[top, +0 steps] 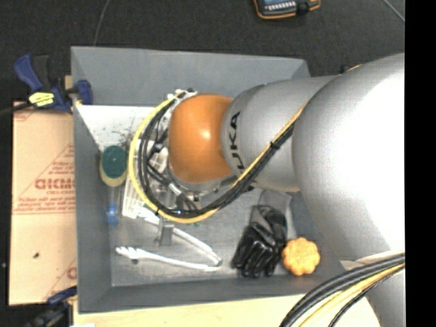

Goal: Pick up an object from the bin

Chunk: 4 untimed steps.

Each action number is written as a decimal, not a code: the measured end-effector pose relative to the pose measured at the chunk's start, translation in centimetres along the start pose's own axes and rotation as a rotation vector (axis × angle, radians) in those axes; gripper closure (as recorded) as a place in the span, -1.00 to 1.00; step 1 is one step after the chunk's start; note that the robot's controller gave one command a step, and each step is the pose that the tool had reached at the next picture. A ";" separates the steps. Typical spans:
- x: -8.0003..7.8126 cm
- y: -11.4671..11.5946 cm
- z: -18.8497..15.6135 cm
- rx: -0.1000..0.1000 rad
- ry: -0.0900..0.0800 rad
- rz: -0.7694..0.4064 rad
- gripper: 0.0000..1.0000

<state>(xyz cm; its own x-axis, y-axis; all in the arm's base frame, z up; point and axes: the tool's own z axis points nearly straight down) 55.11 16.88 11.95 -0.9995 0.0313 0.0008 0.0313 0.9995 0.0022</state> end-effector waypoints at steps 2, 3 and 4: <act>1.6 2.0 4.9 -0.003 -0.003 -0.247 1.00; 1.6 2.0 4.9 -0.003 -0.003 -0.245 1.00; 2.9 1.4 -6.1 -0.001 0.000 -0.255 1.00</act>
Offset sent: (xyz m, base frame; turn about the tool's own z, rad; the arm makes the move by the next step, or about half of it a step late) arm -0.0162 0.0212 -0.0495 -0.2479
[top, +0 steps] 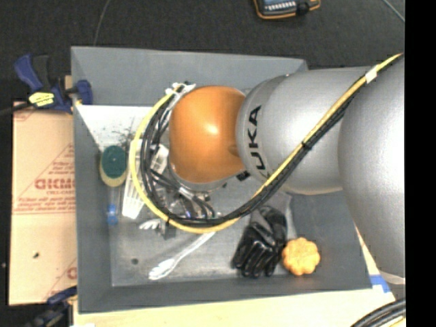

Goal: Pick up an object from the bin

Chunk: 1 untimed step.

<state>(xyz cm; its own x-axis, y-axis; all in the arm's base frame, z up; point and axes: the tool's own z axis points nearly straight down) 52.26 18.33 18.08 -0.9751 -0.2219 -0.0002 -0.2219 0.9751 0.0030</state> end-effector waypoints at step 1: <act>-0.3 -0.3 -1.9 -0.001 -0.004 0.003 1.00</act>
Offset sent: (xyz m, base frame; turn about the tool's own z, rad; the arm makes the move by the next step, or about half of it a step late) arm -0.0057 0.0002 -0.0115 0.0176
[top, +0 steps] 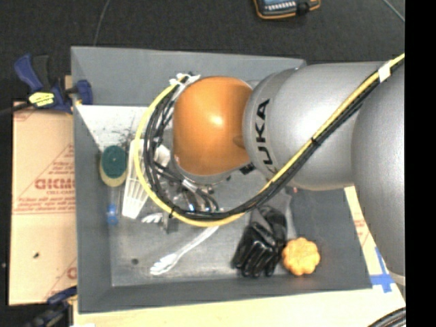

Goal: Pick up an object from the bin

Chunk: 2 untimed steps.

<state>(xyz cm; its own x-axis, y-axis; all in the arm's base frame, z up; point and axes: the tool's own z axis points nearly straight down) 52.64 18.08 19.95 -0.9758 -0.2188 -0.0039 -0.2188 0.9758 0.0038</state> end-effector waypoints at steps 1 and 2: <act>0.4 0.2 1.7 -0.001 -0.003 0.005 1.00; 5.5 -1.7 -7.6 0.000 -0.011 -0.164 1.00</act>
Offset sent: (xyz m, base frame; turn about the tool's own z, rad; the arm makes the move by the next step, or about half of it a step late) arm -0.0513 -0.0277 0.0717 -0.1660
